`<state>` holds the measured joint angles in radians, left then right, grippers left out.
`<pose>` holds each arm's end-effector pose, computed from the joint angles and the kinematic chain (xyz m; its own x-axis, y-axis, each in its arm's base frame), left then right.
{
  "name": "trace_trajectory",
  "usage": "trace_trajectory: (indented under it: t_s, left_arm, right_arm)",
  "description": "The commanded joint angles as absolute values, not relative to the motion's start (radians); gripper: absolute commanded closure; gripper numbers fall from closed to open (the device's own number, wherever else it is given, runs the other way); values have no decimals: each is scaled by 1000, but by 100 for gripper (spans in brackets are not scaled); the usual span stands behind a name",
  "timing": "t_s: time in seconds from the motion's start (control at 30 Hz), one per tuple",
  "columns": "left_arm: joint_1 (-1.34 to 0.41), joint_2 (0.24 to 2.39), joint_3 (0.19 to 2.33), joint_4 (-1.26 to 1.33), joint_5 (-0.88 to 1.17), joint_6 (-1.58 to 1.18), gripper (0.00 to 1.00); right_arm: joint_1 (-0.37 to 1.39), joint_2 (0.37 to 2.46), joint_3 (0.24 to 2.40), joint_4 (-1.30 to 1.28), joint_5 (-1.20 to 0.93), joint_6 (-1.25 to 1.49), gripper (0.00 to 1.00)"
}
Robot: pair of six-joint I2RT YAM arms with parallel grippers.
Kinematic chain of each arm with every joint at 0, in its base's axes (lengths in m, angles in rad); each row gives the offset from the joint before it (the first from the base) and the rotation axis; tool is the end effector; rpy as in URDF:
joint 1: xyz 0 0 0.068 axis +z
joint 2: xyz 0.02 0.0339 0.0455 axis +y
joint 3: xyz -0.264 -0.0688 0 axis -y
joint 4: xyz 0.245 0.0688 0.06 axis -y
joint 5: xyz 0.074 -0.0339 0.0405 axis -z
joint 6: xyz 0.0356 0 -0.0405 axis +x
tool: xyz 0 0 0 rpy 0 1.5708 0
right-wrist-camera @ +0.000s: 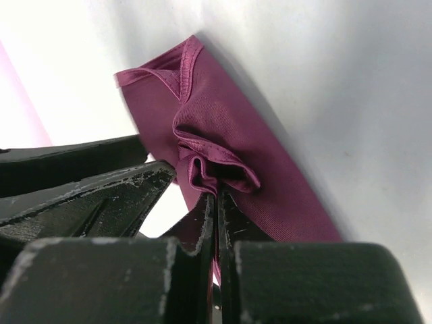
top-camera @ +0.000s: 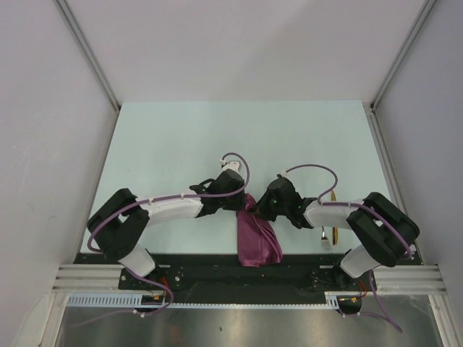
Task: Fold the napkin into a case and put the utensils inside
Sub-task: Stuff the top corner of the smaller-rectangle-folded napkin at the center of the board.
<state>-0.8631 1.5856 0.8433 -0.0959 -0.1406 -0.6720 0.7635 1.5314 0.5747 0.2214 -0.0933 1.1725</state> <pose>0.2106 -0.2385 0.1748 -0.8087 -0.0030 -0.5882 0.2402 0.9111 -0.3348 0.2007 0.1967 0.1382 -0.8685 0.4390 -0.2300 0.1603 0.6880 0.7078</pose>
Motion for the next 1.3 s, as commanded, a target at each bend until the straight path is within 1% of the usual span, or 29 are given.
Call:
trace_trajectory:
  t_s: [0.0,0.1,0.2,0.3,0.4,0.53,0.6,0.7,0.77,0.8,0.87,0.93,0.97,1.0,1.13,1.27]
  left_arm:
    - [-899,1525,885,-182,-288,-629,55]
    - [-922,1532,928,-225,-333,-597,57]
    - [-945,1568,965,-241,-362,-565,67]
    - [-960,1620,992,-235,-364,-523,70]
    - [-973,1680,1028,-250,-362,-496,69]
    - [-977,1744,1077,-284,-353,-479,61]
    - [-979,1765,1086,-298,-360,-476,60]
    - [-980,1773,1092,-310,-388,-476,60]
    - [-980,1776,1094,-316,-403,-472,61]
    - [-980,1778,1097,-316,-419,-472,65]
    - [-980,1782,1098,-308,-422,-468,70]
    - [-980,1790,1104,-305,-423,-463,80]
    - [-980,1795,1109,-307,-422,-462,87]
    - [-980,1796,1118,-308,-420,-462,100]
    - [-980,1764,1108,-292,-402,-480,100]
    - [-973,1686,1066,-232,-327,-508,100]
  right_arm:
    - [746,1480,575,193,-106,1138,100]
    - [715,1462,581,172,-129,1124,100]
    - [686,1442,580,158,-144,1108,100]
    - [667,1422,580,135,-140,1082,100]
    - [654,1411,581,115,-141,1075,100]
    - [646,1399,578,117,-144,1077,100]
    - [644,1397,577,120,-149,1080,100]
    - [644,1402,580,123,-156,1080,100]
    - [643,1407,578,130,-158,1081,100]
    - [644,1411,578,132,-160,1078,100]
    - [646,1423,580,137,-170,1078,100]
    - [647,1431,581,144,-182,1081,100]
    - [649,1440,581,146,-186,1077,100]
    - [650,1443,584,146,-186,1077,100]
    - [661,1457,595,134,-189,1071,100]
    - [679,1483,610,144,-201,1072,100]
